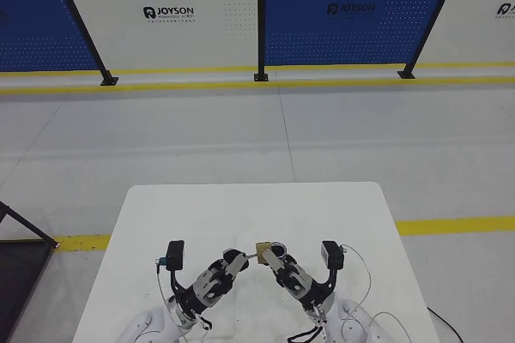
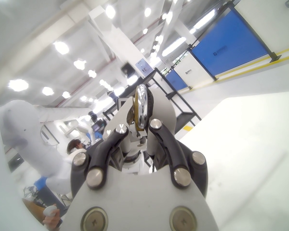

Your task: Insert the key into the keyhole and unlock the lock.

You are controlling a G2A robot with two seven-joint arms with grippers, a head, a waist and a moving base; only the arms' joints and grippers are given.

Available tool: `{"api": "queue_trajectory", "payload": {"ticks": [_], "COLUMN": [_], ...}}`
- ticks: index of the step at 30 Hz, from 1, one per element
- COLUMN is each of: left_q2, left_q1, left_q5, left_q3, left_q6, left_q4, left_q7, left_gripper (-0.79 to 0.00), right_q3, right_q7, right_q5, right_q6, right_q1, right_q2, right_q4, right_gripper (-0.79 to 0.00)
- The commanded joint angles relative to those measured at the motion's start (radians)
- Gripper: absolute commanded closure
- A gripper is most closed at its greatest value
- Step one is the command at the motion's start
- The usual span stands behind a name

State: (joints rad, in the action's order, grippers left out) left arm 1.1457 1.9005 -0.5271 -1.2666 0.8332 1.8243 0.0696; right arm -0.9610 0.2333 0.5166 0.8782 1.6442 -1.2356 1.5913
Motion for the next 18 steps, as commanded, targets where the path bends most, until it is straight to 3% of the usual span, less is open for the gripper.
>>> {"api": "queue_trajectory", "payload": {"ticks": [1, 18], "left_q2": [-0.002, -0.006], "left_q1": [0.003, -0.003], "left_q5": [0.012, 0.045], "left_q3": [-0.004, 0.001], "left_q6": [0.007, 0.009], "left_q4": [0.002, -0.003], "left_q7": [-0.007, -0.040], "left_gripper": [0.000, 0.000], "right_q3": [-0.002, -0.014], "right_q7": [-0.007, 0.006], "right_q5": [0.002, -0.012], "right_q6": [0.001, 0.027], "right_q1": [0.000, 0.010], "right_q2": [0.000, -0.003], "right_q4": [0.000, -0.004], "right_gripper": [0.000, 0.000]}}
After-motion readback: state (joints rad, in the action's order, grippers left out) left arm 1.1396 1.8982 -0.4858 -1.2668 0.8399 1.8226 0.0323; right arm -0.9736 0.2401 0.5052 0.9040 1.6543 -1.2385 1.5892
